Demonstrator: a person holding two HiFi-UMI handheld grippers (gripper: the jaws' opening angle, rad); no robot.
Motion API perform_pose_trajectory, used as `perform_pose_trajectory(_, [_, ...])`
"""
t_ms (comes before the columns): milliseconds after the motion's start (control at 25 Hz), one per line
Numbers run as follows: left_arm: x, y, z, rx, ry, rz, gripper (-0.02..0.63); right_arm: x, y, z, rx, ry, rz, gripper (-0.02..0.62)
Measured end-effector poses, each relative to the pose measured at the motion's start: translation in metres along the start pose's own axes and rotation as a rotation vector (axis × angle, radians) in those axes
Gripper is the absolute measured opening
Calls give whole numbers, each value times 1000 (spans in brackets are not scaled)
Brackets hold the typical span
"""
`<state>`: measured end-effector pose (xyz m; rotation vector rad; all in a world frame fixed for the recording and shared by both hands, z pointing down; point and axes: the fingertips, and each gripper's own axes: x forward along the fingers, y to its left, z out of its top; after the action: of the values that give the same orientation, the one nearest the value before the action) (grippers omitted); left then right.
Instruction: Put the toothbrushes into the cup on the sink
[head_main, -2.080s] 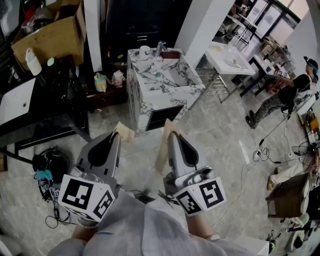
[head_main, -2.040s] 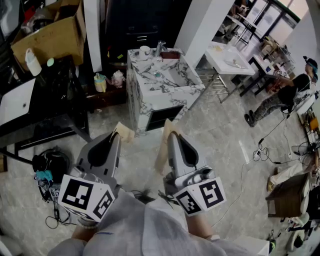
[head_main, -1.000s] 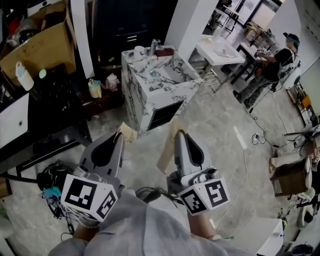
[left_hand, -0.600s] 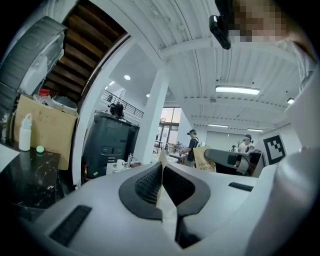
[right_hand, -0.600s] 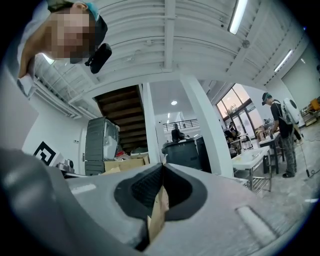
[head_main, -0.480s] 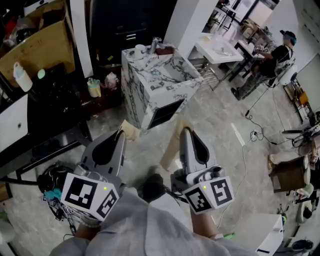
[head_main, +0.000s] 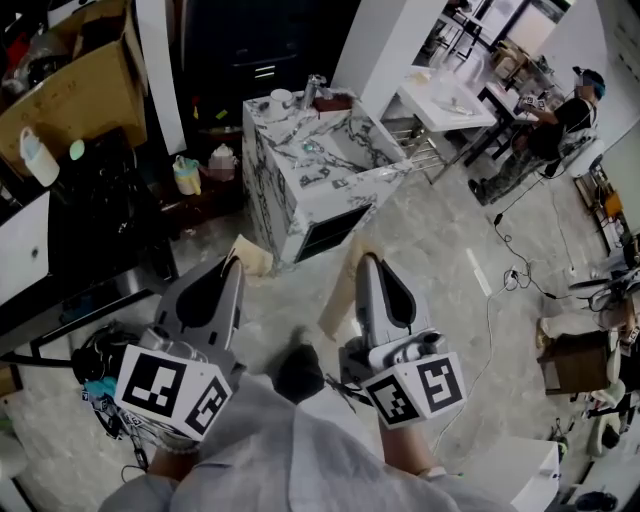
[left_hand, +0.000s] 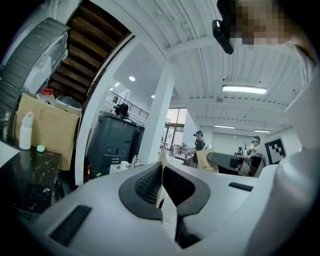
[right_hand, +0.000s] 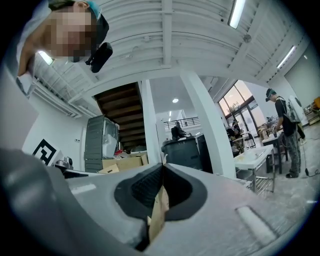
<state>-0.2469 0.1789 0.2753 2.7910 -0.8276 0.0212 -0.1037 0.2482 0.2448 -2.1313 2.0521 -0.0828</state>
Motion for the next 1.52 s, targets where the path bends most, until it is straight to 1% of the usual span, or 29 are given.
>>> perform_pose_trajectory(160, [29, -5, 5, -2, -1, 15, 6, 16, -25, 6, 6, 10, 19, 2])
perform_pose_trajectory(400, [75, -8, 14, -3, -16, 61, 6, 48, -64, 15, 2, 13, 70, 1])
perform_pose_trajectory(720, [128, -13, 23, 5, -30, 139, 6, 90, -115, 20, 48, 20, 160, 2])
perform_pose_trajectory(1080, [167, -15, 26, 2, -62, 235, 6, 126, -153, 20, 39, 35, 256, 2])
perform_pose_trajectory(1320, [188, -17, 25, 1, -80, 282, 6, 142, -175, 17, 25, 50, 296, 0])
perform_pose_trajectory(1520, [196, -21, 26, 0, -96, 319, 6, 151, -184, 18, 19, 54, 342, 0])
